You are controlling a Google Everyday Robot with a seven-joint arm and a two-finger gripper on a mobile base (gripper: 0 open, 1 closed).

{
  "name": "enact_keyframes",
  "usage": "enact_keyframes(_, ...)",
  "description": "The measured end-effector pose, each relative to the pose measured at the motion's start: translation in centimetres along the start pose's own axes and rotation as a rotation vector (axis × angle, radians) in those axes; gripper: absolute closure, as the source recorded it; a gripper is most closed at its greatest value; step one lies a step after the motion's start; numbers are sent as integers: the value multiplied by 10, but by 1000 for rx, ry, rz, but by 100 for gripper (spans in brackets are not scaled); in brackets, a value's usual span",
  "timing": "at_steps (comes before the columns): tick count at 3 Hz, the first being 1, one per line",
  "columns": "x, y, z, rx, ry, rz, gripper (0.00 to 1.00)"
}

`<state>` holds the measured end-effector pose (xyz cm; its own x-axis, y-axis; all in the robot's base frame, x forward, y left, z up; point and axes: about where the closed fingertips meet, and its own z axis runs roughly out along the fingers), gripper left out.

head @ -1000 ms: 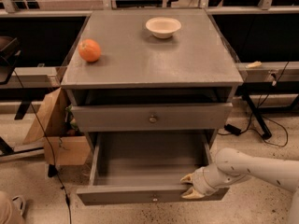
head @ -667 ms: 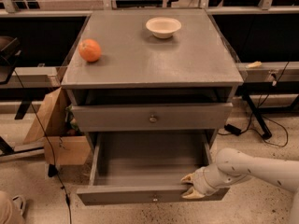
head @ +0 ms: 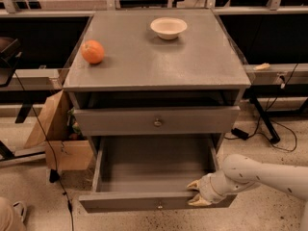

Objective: Open middle drawer

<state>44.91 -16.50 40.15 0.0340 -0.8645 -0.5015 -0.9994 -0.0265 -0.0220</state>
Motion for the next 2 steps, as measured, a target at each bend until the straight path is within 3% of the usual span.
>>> enact_keyframes(2, 1, 4, 0, -11, 8, 10, 52)
